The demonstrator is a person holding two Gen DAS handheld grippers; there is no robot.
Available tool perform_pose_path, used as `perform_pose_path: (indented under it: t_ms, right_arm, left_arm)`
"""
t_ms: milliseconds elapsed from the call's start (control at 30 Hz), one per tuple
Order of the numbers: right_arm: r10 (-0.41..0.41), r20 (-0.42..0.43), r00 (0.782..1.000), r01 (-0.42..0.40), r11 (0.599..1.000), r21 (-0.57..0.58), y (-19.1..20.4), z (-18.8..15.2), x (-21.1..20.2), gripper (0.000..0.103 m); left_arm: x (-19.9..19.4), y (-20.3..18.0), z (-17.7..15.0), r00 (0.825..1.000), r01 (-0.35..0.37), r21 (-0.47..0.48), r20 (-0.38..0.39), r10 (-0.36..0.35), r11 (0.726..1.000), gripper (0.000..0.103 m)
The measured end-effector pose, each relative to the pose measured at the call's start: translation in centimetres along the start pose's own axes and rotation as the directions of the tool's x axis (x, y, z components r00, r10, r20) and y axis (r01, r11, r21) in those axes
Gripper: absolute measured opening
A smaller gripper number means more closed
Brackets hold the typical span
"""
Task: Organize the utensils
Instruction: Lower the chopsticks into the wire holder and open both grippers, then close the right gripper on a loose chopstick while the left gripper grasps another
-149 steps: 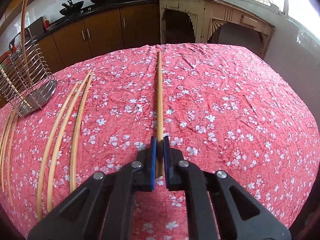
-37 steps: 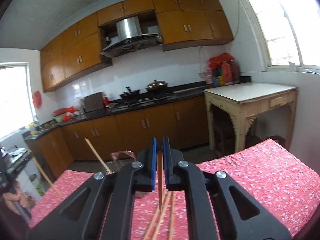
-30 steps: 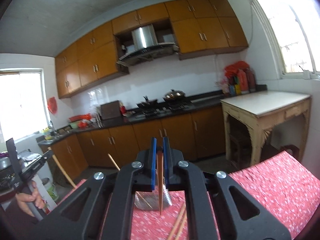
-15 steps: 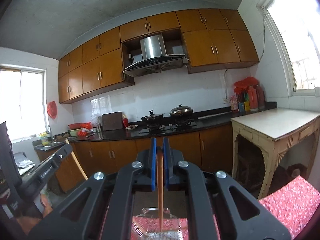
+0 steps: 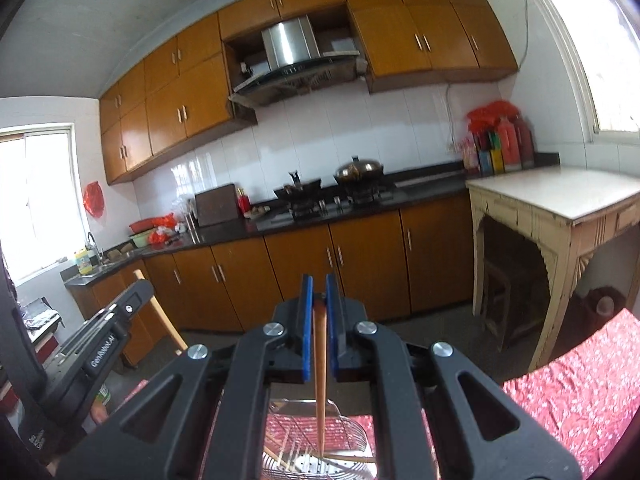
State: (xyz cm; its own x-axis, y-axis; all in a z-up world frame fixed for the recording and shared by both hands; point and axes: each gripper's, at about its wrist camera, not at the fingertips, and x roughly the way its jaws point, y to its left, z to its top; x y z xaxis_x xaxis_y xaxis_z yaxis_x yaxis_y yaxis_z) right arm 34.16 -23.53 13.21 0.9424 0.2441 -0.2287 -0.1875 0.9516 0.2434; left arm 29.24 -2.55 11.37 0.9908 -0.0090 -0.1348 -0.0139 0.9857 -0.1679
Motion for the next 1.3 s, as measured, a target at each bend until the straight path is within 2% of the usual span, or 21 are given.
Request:
perform_pose_path:
  t_ms: [100,200,233,333,433,533,700,833,1000,1067,1167,1300]
  right_arm:
    - [-0.031,-0.038,0.999,0.031,1.000,-0.005,-0.8,-0.6,0.5,0.009]
    - [-0.084,-0.036,0.996,0.084,0.996,0.000,-1.7,-0.8,0.0,0.024]
    - [-0.098,-0.033,0.995,0.098,0.995,0.006,-2.1,-0.7,-0.3,0.027]
    - [-0.130,-0.034,0.991,0.131,0.991,0.028,-3.4,-0.4,-1.7,0.027]
    - [-0.172,-0.036,0.984,0.173,0.984,0.033,-4.4,-0.6,-3.8,0.027]
    - [-0.197,-0.049,0.979,0.200,0.978,0.053,-5.6,-1.2,-5.7,0.027]
    - [-0.240,-0.126,0.963,0.252,0.964,0.087,-8.4,-5.4,-8.5,0.027]
    - [-0.240,-0.256,0.937,0.269,0.959,0.087,-10.4,-11.6,-8.8,0.027]
    - [-0.196,-0.416,0.888,0.252,0.964,0.082,-11.1,-19.5,-8.6,0.027]
    - [-0.177,-0.467,0.866,0.232,0.971,0.062,-10.7,-22.4,-8.9,0.027]
    - [-0.162,-0.508,0.846,0.200,0.980,0.020,-9.5,-25.2,-9.5,0.027]
    - [-0.158,-0.553,0.818,0.178,0.984,-0.018,-8.5,-27.3,-9.4,0.027]
  left_arm:
    - [0.3,0.2,-0.2,0.999,-0.024,0.012,-0.044,0.024,1.000,0.007]
    - [-0.1,0.8,0.1,0.998,-0.038,0.017,-0.055,0.039,0.999,0.009]
    - [-0.3,1.1,0.3,0.997,-0.051,0.019,-0.061,0.052,0.999,0.014]
    - [-1.4,1.9,0.7,0.995,-0.074,0.021,-0.061,0.075,0.997,0.028]
    - [-2.7,2.8,0.9,0.994,-0.090,0.034,-0.060,0.092,0.995,0.029]
    - [-4.6,4.2,0.7,0.992,-0.109,0.038,-0.065,0.111,0.993,0.035]
    - [-7.9,6.8,-1.5,0.988,-0.118,0.042,-0.100,0.121,0.992,0.038]
    - [-9.5,8.8,-5.1,0.977,-0.129,0.057,-0.166,0.137,0.990,0.039]
    - [-10.3,11.3,-10.9,0.942,-0.139,0.068,-0.299,0.153,0.988,0.044]
    - [-10.4,12.2,-13.0,0.921,-0.136,0.066,-0.360,0.150,0.989,0.044]
    - [-10.6,12.7,-15.4,0.898,-0.130,0.075,-0.413,0.149,0.989,0.044]
    - [-10.8,12.7,-17.5,0.876,-0.100,0.086,-0.464,0.129,0.991,0.045]
